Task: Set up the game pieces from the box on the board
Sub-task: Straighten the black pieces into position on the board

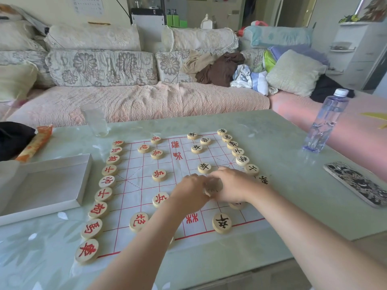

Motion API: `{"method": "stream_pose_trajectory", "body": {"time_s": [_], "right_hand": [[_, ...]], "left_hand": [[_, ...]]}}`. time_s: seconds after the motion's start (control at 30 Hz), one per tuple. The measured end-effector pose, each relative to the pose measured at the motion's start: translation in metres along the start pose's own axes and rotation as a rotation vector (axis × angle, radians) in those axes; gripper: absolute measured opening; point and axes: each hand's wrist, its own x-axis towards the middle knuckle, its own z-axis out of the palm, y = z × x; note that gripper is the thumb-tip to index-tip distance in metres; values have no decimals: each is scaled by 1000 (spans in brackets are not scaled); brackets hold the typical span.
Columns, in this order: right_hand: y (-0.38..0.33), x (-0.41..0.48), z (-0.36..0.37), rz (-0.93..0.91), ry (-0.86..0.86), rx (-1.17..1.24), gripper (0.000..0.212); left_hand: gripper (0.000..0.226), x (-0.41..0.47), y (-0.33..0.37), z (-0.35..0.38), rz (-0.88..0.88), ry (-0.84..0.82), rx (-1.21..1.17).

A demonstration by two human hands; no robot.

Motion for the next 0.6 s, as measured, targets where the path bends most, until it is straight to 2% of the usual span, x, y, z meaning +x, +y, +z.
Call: {"method": "stream_pose_trajectory", "body": {"time_s": [0.2, 0.27, 0.37, 0.6], "right_hand": [[8, -3, -4, -22, -29, 38, 41], [12, -3, -6, -5, -37, 52, 46], [17, -2, -5, 18, -22, 29, 38], [13, -3, -3, 3, -41, 31, 38]], "left_hand": [[47, 7, 3, 8, -8, 17, 75], [50, 5, 2, 8, -8, 15, 65], [51, 2, -1, 6, -20, 28, 30], [50, -4, 1, 2, -41, 15, 33]]}}
